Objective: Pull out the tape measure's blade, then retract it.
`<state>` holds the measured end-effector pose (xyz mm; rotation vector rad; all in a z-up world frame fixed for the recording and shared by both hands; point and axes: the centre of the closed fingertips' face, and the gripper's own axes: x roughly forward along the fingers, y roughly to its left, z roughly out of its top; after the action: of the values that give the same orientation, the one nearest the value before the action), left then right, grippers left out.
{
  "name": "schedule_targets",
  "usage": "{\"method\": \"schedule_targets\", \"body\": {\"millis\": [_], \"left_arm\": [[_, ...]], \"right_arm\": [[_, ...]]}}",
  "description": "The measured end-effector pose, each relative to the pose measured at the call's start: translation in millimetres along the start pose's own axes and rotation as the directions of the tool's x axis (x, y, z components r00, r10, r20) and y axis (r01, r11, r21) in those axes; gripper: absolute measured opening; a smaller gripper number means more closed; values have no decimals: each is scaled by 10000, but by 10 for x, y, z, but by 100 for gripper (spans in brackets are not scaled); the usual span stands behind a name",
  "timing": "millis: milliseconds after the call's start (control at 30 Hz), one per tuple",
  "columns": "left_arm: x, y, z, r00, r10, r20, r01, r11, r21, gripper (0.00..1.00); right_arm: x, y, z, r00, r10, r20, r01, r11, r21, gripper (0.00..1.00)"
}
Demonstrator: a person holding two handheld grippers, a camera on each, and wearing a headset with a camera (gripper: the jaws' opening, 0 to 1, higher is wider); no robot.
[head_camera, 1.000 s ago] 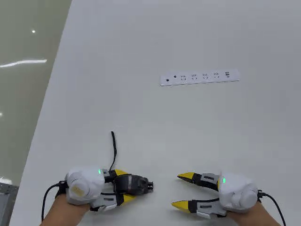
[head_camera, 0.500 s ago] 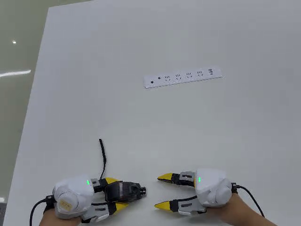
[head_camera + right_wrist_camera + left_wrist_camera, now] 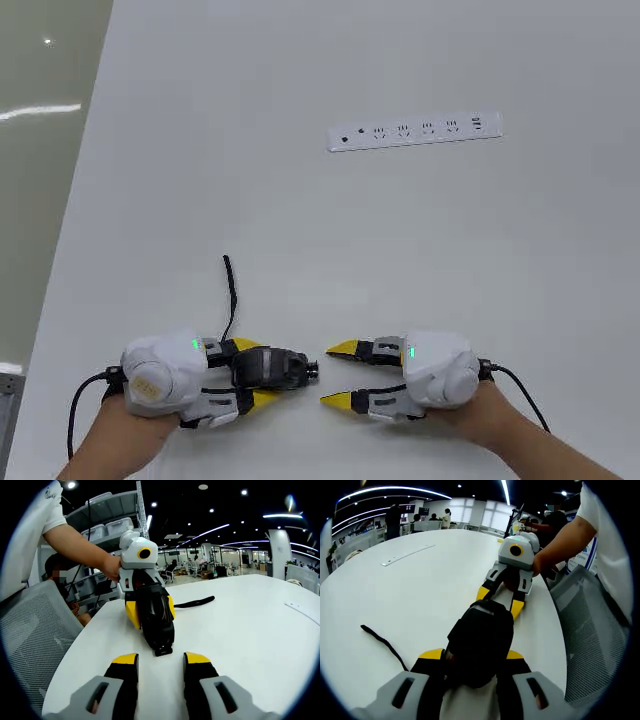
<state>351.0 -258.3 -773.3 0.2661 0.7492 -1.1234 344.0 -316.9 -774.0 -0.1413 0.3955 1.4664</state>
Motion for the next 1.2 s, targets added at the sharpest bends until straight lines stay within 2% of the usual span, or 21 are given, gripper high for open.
{"method": "schedule_targets", "body": {"millis": [233,700,967,1200], "left_arm": [[2,-2,-13,10000,5,-63,-4,9999,116,36],[12,14,-22,9999,5,-100,-4,9999,114,35],[11,16,-26,9998,9,-175,-5,9997,236,35],[11,17,-26,9998,-2,-177,7,9996,280,35]], "right_arm": [[103,15,23,10000,78,-3,-78,9997,-218,34],[163,-2,33,9988,476,-65,-478,9984,-317,29],[182,11,40,9952,972,-79,-972,9953,6,23],[150,-23,45,9957,924,-87,-924,9957,78,18]]}}
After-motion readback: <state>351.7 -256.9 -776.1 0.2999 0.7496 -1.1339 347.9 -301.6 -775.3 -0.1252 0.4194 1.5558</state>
